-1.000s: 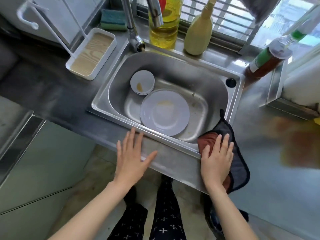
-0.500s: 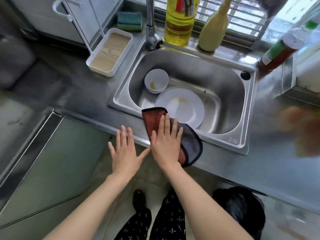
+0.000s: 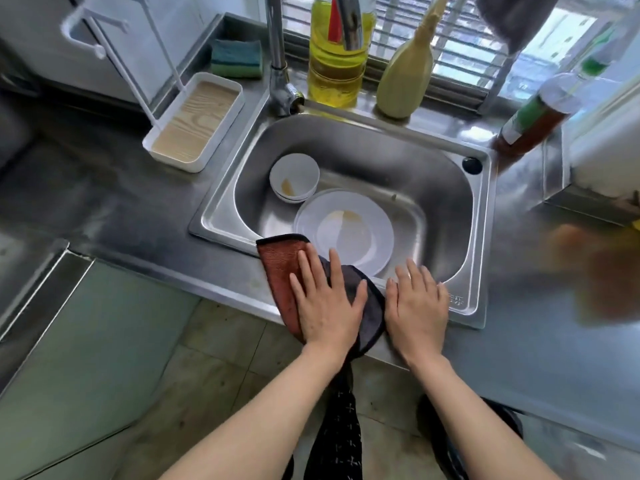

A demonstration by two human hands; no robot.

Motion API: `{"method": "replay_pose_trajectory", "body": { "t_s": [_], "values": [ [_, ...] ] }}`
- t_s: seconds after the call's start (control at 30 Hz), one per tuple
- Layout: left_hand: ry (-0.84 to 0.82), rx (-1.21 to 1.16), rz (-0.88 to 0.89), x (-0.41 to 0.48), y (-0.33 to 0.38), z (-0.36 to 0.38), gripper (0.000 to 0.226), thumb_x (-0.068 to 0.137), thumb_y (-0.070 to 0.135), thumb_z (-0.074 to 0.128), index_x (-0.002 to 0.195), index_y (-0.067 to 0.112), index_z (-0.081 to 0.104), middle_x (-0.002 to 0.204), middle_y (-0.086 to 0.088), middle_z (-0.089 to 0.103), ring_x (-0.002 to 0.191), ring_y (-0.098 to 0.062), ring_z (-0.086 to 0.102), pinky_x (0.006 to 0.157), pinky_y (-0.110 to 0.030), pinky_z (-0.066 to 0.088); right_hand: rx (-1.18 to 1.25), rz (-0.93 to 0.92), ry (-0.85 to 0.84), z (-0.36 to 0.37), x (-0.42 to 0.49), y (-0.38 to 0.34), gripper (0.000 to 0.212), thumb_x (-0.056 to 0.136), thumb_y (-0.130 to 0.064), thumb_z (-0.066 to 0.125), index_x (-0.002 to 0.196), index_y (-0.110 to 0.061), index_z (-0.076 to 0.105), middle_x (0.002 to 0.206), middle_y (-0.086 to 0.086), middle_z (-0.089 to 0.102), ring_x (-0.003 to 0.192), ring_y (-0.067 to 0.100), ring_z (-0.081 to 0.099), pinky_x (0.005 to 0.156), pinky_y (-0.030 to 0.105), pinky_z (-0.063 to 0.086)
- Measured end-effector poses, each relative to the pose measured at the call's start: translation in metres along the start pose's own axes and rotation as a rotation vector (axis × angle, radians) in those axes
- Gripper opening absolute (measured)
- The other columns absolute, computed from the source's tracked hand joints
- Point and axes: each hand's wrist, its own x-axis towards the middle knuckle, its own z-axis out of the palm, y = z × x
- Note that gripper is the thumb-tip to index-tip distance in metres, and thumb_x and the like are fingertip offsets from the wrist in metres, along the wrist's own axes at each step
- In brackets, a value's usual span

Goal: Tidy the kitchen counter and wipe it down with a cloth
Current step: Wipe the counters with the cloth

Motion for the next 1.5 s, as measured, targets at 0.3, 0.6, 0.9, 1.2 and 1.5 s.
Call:
{"method": "replay_pose_trajectory", "body": {
  "t_s": [0.3, 0.6, 0.9, 1.2, 1.5],
  "values": [
    [0.1, 0.061, -0.082, 0.062, -0.112, -0.033, 0.075, 0.083, 0.06, 0.017, 0.144, 0.018, 0.03, 0.156, -0.018, 0.008, 0.143, -0.035, 0.004, 0.11, -0.058, 0.009, -0.038, -0.052, 0.014, -0.001, 0.0, 0.003, 0.054, 0.084, -0.06, 0.036, 0.112, -0.021, 0.063, 0.13, 0.003, 0.058, 0.117, 0.027, 0.054, 0.099, 0.049, 0.033],
    [0.097, 0.085, -0.076, 0.032, -0.111, -0.03, 0.072, 0.088, 0.057, 0.023, 0.146, 0.014, 0.026, 0.15, -0.026, 0.02, 0.137, -0.044, 0.023, 0.104, -0.062, 0.025, -0.058, -0.075, -0.015, -0.001, -0.005, -0.026, 0.062, 0.092, -0.054, 0.024, 0.128, -0.013, 0.054, 0.137, 0.017, 0.05, 0.126, 0.036, 0.046, 0.102, 0.058, 0.033],
    [0.151, 0.074, -0.159, 0.093, -0.199, -0.067, 0.068, 0.093, 0.058, 0.022, 0.148, 0.02, 0.016, 0.157, -0.014, 0.004, 0.144, -0.029, 0.004, 0.113, -0.053, 0.007, -0.031, -0.35, -0.048, 0.027, 0.001, -0.113, 0.046, 0.092, -0.044, 0.039, 0.131, -0.023, 0.05, 0.129, 0.003, 0.057, 0.111, 0.026, 0.054, 0.094, 0.036, 0.03],
    [0.086, 0.095, -0.073, 0.057, -0.165, -0.052, 0.086, 0.086, 0.069, 0.011, 0.146, 0.008, 0.021, 0.149, -0.031, 0.019, 0.138, -0.043, 0.022, 0.106, -0.061, 0.022, -0.061, -0.346, -0.038, 0.026, 0.001, -0.115, 0.047, 0.09, -0.045, 0.039, 0.129, -0.024, 0.051, 0.122, 0.003, 0.06, 0.107, 0.026, 0.055, 0.091, 0.035, 0.029],
    [0.147, 0.077, -0.079, 0.101, -0.209, -0.074, 0.081, 0.082, 0.07, 0.007, 0.147, 0.025, 0.022, 0.157, -0.009, 0.011, 0.144, -0.026, 0.009, 0.112, -0.052, 0.01, -0.053, -0.349, -0.009, 0.029, 0.001, -0.114, 0.048, 0.09, -0.047, 0.036, 0.13, -0.024, 0.052, 0.122, 0.003, 0.06, 0.109, 0.025, 0.054, 0.092, 0.036, 0.03]
  ]
}}
